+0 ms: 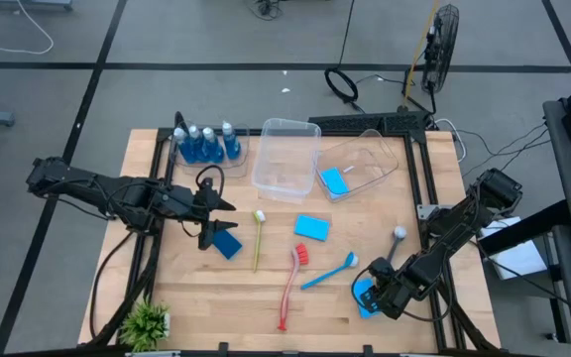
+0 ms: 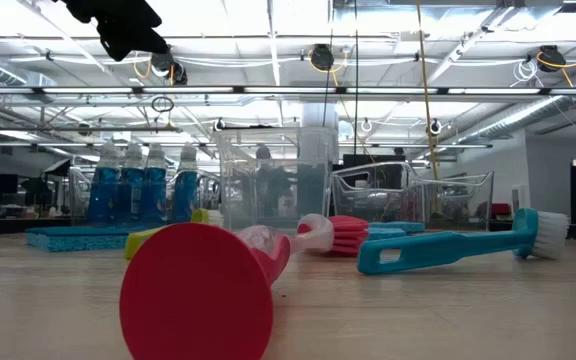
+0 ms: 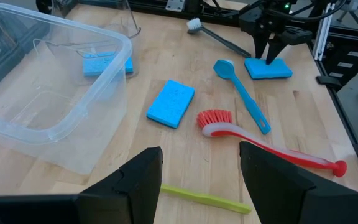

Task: Pick & Place Kitchen Sink Supplies
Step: Put the sponge into the right transparent bin

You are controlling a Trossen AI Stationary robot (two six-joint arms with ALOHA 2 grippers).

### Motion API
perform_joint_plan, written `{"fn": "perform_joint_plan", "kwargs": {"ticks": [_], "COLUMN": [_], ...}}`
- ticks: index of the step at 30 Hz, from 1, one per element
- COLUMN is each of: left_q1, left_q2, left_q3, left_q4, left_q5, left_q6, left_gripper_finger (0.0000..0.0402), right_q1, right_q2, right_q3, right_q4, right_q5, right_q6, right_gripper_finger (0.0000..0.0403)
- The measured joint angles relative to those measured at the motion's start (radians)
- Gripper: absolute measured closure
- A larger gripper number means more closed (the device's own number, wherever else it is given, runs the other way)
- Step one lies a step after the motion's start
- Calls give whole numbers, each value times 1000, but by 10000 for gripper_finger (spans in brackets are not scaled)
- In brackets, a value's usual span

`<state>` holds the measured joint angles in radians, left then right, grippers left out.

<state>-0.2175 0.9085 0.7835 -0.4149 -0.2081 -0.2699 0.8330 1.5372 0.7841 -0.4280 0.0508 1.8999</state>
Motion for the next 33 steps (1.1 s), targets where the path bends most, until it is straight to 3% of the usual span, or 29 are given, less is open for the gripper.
{"fn": "perform_joint_plan", "kwargs": {"ticks": [7,20,33], "left_q1": [0,0,0], "left_q2": [0,0,0], "left_q3": [0,0,0], "left_q4": [0,-3,-3], "left_q5": [0,0,0], "left_q6": [6,9,14], "left_gripper_finger": [185,185,185], "right_q1": [-2,0,0], "right_q2": [2,3,-5], "right_q3": [-1,-2,-2], "right_q4": [33,76,246], "right_q5": [-37,-52,-52], "right_q6": [1,7,-55], "right_gripper_finger": [261,396,402]}}
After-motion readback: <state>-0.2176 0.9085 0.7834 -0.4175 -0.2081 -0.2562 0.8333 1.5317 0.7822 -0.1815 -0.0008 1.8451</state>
